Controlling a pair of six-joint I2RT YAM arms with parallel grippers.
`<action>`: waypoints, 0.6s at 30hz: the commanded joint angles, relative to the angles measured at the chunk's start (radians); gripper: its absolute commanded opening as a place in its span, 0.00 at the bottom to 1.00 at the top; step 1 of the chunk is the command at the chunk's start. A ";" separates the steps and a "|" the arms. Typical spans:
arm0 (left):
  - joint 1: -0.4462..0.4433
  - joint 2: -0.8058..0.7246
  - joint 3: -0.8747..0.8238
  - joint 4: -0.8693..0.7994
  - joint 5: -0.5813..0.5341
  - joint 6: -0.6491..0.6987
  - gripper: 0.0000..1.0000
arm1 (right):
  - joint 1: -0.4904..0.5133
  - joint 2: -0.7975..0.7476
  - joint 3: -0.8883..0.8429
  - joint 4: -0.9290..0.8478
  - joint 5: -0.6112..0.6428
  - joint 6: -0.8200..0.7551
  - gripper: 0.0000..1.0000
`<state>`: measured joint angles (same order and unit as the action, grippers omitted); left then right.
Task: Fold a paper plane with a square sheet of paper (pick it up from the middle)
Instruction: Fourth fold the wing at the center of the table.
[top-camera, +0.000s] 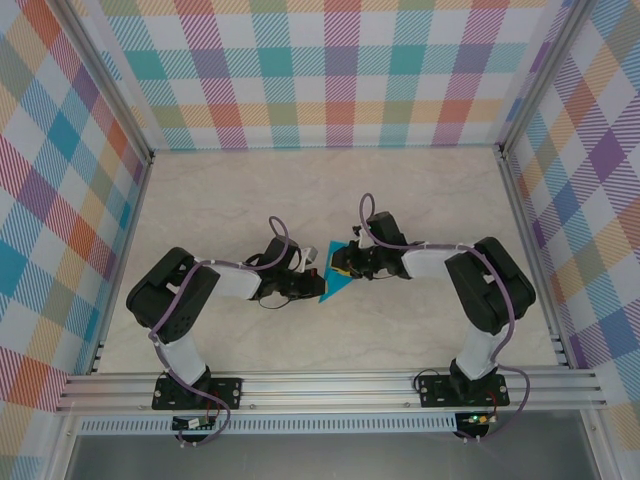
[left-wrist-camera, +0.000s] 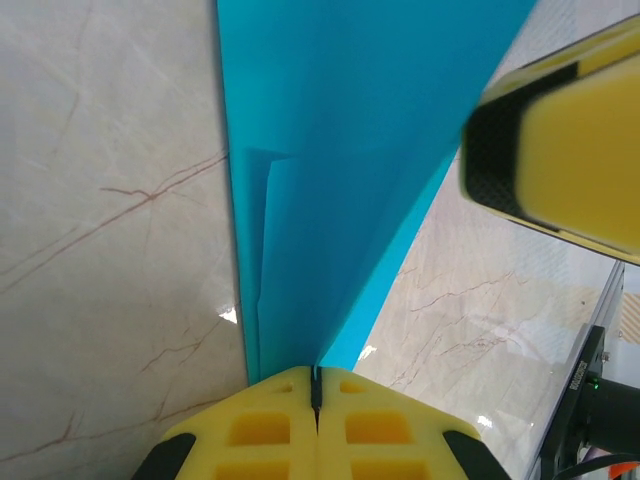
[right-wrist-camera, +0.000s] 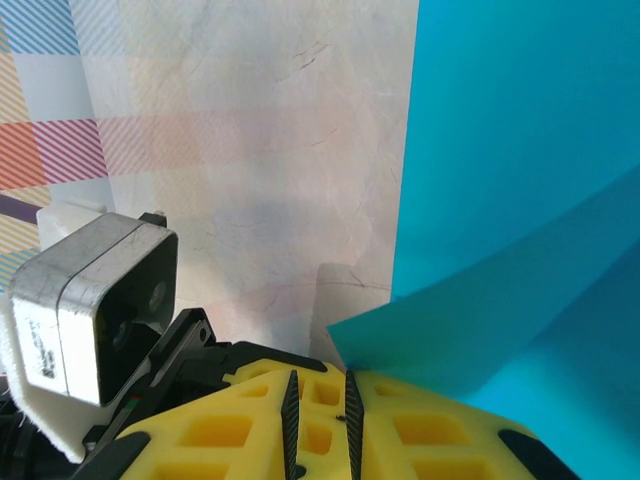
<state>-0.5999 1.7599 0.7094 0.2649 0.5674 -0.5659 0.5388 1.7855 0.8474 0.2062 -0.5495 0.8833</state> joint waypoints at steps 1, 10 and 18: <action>0.020 0.016 -0.004 0.013 0.014 -0.012 0.00 | 0.006 0.036 0.033 0.045 -0.033 0.013 0.22; 0.020 0.001 -0.010 -0.008 -0.010 0.001 0.08 | 0.005 0.101 0.059 0.025 0.021 0.022 0.22; 0.020 -0.036 -0.045 -0.025 -0.027 0.024 0.17 | 0.005 0.107 0.071 0.023 0.018 0.021 0.22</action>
<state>-0.5987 1.7489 0.6998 0.2722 0.5694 -0.5640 0.5388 1.8820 0.8879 0.2173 -0.5320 0.9024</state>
